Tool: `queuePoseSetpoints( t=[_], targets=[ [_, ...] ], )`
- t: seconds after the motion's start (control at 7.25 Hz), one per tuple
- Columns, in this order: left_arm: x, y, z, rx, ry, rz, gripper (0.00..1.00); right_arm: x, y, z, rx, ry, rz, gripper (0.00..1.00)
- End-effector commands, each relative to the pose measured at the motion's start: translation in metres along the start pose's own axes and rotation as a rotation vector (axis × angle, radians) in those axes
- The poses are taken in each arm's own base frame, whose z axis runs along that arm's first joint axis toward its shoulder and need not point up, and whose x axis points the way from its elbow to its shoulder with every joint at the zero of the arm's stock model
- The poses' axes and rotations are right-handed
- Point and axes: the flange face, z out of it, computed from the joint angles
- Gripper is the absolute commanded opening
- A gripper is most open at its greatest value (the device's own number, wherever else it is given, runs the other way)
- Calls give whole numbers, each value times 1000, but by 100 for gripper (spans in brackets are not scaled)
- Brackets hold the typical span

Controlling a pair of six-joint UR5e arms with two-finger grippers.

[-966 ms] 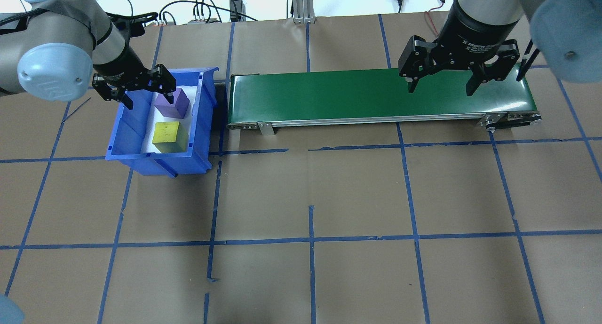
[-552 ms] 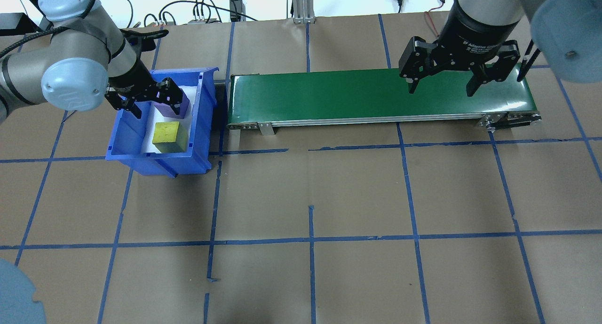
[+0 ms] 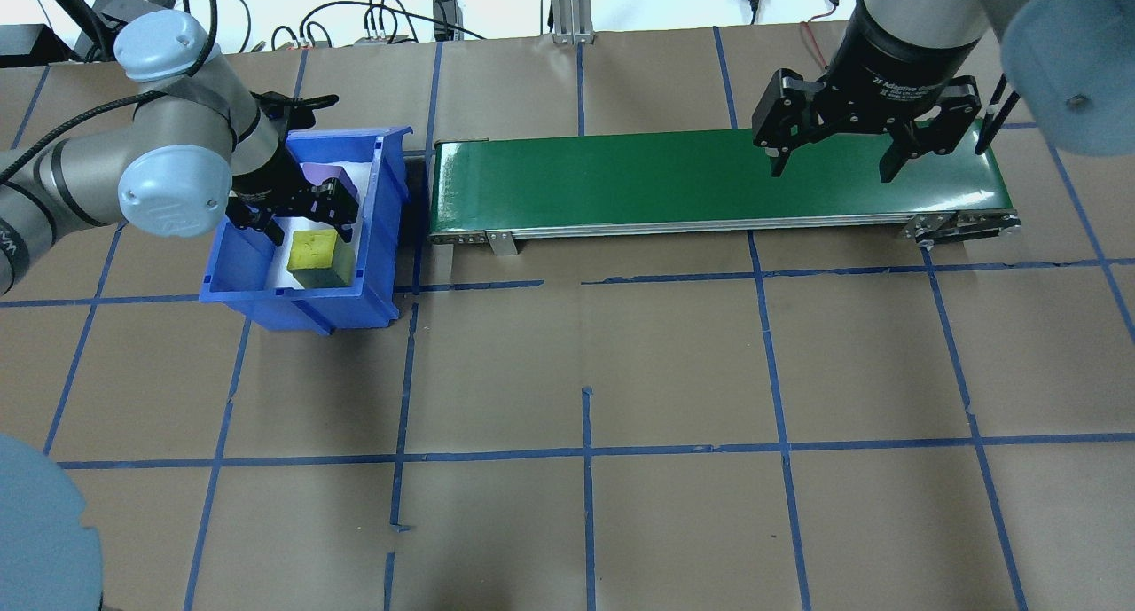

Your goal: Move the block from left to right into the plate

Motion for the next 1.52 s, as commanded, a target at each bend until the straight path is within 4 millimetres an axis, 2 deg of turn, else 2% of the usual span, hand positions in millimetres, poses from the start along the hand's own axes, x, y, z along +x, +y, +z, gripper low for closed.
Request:
queuePoseSetpoints(
  t=[0.0,0.69,0.97,1.38],
  targets=[
    [-2,-3,5,2,-3,14,100,0,0,0,0,0,-2,100],
    [-4,-5,14,-9,-13,11,100,1,0,0,-1,2,0,100],
    [-10,-5,14,-8,-13,2,78,1,0,0,-1,2,0,100],
    [-12,-5,15,-11,-12,1,33,1,0,0,-1,2,0,100]
  ],
)
